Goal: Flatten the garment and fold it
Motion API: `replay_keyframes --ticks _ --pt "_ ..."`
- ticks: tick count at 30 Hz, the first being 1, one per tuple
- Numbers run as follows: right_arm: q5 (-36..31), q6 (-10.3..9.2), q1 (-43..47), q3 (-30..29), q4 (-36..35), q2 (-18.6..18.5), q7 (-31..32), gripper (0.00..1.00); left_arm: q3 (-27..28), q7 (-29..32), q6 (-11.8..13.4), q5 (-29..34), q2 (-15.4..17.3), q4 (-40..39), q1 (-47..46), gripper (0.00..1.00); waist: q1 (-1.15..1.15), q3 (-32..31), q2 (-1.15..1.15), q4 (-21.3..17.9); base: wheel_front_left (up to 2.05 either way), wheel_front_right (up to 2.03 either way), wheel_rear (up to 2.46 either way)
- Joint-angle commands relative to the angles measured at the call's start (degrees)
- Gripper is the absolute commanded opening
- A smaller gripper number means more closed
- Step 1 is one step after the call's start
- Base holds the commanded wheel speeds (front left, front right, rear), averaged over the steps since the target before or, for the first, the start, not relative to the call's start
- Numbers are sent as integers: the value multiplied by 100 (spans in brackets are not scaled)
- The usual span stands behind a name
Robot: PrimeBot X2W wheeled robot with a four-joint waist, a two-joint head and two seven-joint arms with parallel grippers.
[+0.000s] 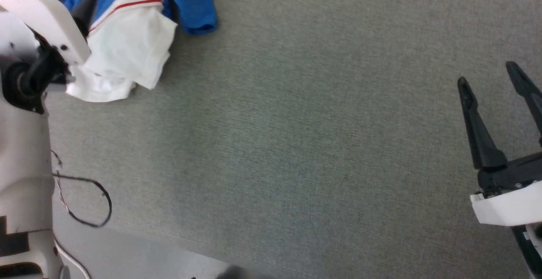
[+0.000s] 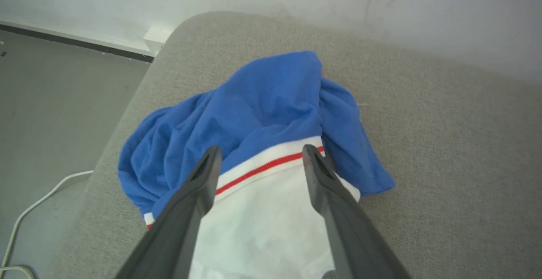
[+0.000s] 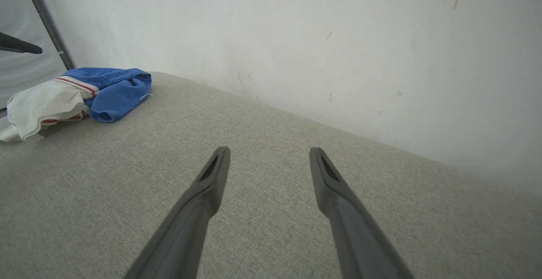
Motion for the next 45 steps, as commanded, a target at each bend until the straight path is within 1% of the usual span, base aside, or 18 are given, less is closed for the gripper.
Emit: replay_keyframes --ticks 1,4,10,13,17,18,19,20,25,29,34,40,45 --pt "31 -11 -52 -38 -98 -50 51 100 -23 181 2 -99 -49 104 117 100 -1 301 0 -236 0 0 0" --pt "42 -11 -69 -81 -265 -145 171 100 41 404 40 -260 -61 245 148 100 -1 387 0 -293 0 0 0" --pt "55 -11 -72 -162 -425 -269 342 100 -43 714 124 -207 67 485 330 100 -1 458 0 -419 0 0 0" --pt "63 -11 -31 -210 -458 -304 394 100 -126 681 126 -98 145 522 433 100 -1 477 0 -455 0 0 0" --pt "73 -11 1 -259 -502 -337 433 100 -197 572 121 -30 167 601 533 100 -1 490 0 -467 0 0 0" --pt "75 -11 -4 -254 -511 -344 442 100 -217 528 114 -3 189 617 540 74 -1 490 0 -472 0 0 0" --pt "76 -11 -18 -245 -516 -350 447 100 -248 419 104 59 233 604 537 4 -1 487 0 -478 0 0 0" --pt "77 -11 -36 -233 -516 -351 445 100 -259 268 101 131 291 603 525 0 -1 475 0 -486 0 0 0" --pt "92 -11 -102 -186 -431 -292 373 100 -268 -452 127 419 519 654 400 0 -1 303 0 -549 0 0 0" --pt "98 -11 -102 -178 -283 -181 249 100 -327 -784 81 550 705 647 245 0 -1 61 0 -590 0 0 0" --pt "109 -11 -98 -93 7 46 16 100 -470 -1158 5 690 942 420 -62 0 -1 -403 0 -643 0 0 0" --pt "97 -11 -19 -1 427 430 -288 100 -720 -1143 -48 797 1174 -2 -615 0 -1 -1053 0 -699 0 0 0" --pt "61 -11 76 33 732 722 -524 100 -953 -923 -74 722 1207 -362 -1136 0 -1 -1525 0 -794 0 0 0"
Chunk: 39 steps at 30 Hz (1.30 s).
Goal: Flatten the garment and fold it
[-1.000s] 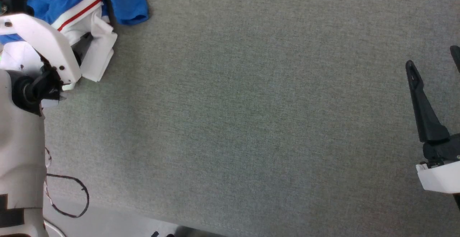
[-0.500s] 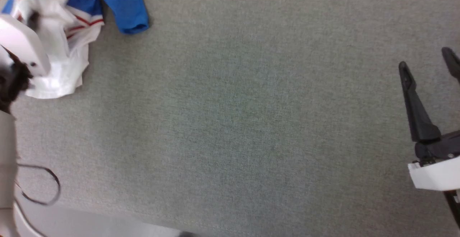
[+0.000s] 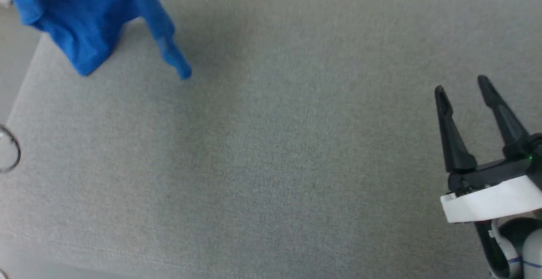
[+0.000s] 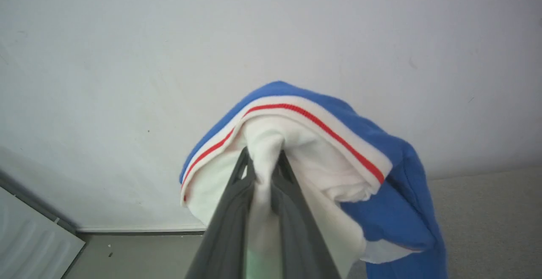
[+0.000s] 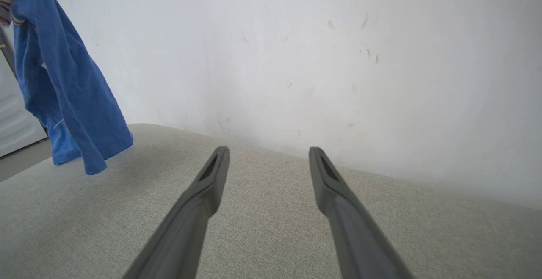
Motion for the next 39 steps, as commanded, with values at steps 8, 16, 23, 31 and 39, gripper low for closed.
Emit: replay_keyframes --ticks 8,16,23,31,39 --pt "-65 -11 192 -170 299 303 -316 100 -289 348 13 -398 -413 -472 -925 0 1 -927 0 -301 0 0 0" --pt "-70 -11 197 -450 411 414 -503 100 -580 753 293 -746 -1330 -669 -1272 0 1 -1114 0 -606 0 0 0" --pt "-77 -11 202 -726 382 444 -550 100 -1034 1095 664 -950 -2225 -886 -941 0 1 -1089 0 -943 0 0 0" --pt "130 -11 196 -810 554 450 -663 100 -1953 1211 705 -884 -2772 -942 45 0 1 -929 0 -1381 0 0 0" --pt "244 -11 195 -642 746 451 -726 100 -2599 127 889 -608 -2876 -85 1758 0 1 -740 0 -1780 0 0 0"
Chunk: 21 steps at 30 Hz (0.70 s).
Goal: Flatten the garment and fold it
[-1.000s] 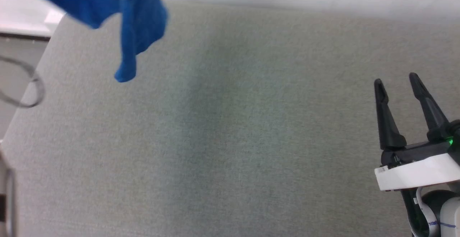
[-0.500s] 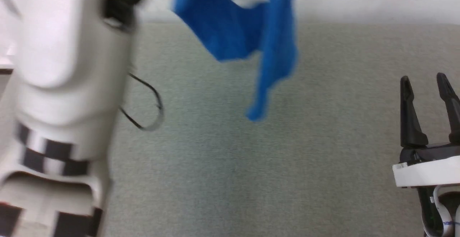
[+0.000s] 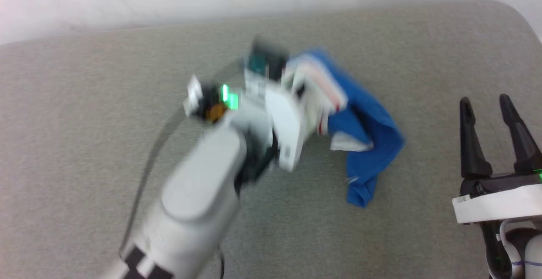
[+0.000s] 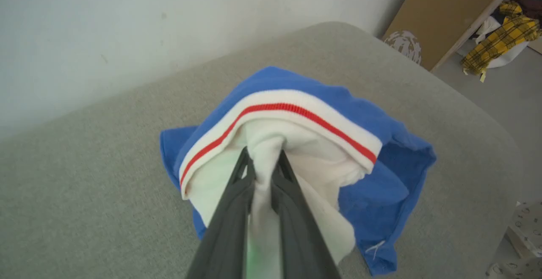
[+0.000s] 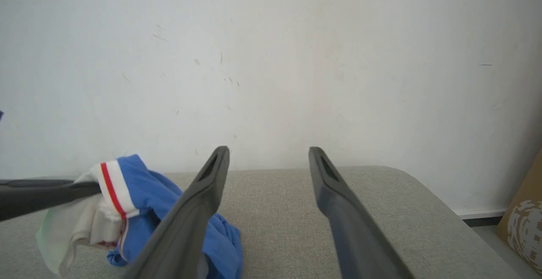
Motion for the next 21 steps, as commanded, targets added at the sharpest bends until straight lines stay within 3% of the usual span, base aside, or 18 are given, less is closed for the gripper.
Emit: replay_keyframes --ticks 1,7,9,10,11,12,21 --pt "38 -11 7 34 15 18 -37 100 -101 -204 72 88 -36 248 311 0 0 138 0 -199 0 0 0" --pt "22 -11 4 48 55 19 -23 100 -278 -801 324 -22 -154 1447 950 0 0 233 0 -305 0 0 0" --pt "6 -11 -8 33 82 19 -22 100 -350 -948 293 -74 -176 1722 953 4 0 234 0 -286 0 0 0" --pt "-5 -11 -4 23 91 19 -15 100 -343 -1043 306 -130 -185 1822 937 36 0 224 0 -259 0 0 0" --pt "-14 -11 2 13 96 19 -9 100 -373 -1133 287 -160 -191 1890 903 87 0 206 0 -229 0 0 0" --pt "-21 -11 11 5 98 19 0 100 -370 -1235 273 -224 -196 1925 869 100 0 181 0 -191 0 0 0" --pt "-16 -11 163 -62 84 19 77 100 -213 -1978 236 -755 -128 966 888 100 0 -212 0 251 0 0 0"
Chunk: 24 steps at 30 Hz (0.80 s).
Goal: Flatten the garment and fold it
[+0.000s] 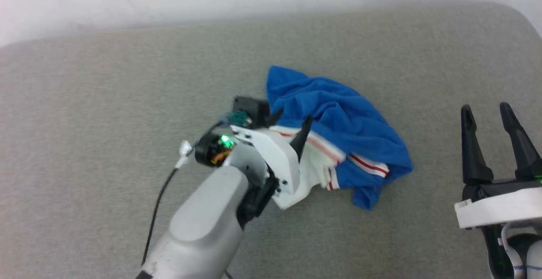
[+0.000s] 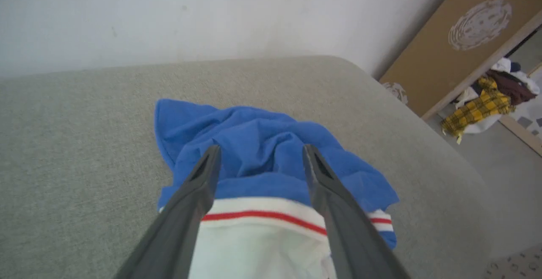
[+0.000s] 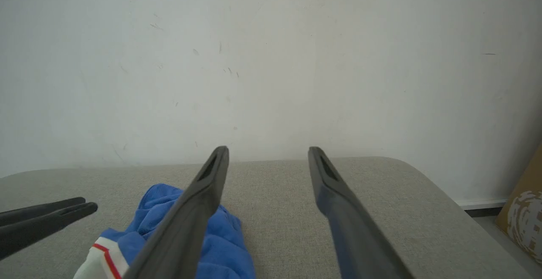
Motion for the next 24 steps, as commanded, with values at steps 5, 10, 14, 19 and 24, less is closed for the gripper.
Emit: replay_keyframes --ticks 5,10,14,19,24 --pt "40 -11 226 -26 -50 17 51 100 552 -415 434 -94 654 -1485 679 100 0 -325 0 354 0 0 0" --pt "113 -11 425 -46 8 17 67 100 1095 -1244 881 95 1323 -2930 1761 100 0 -379 0 370 0 0 0" --pt "139 -11 673 -75 90 17 78 100 1363 -1840 1137 308 1647 -3646 2804 100 0 -406 0 354 0 0 0" --pt "181 -11 979 -89 202 17 78 100 1455 -2038 1443 788 1682 -3994 3954 100 0 -411 0 367 0 0 0" --pt "163 -11 1107 -112 249 17 83 100 1540 -2053 1455 906 1312 -4060 4323 100 0 -400 0 518 0 0 0"
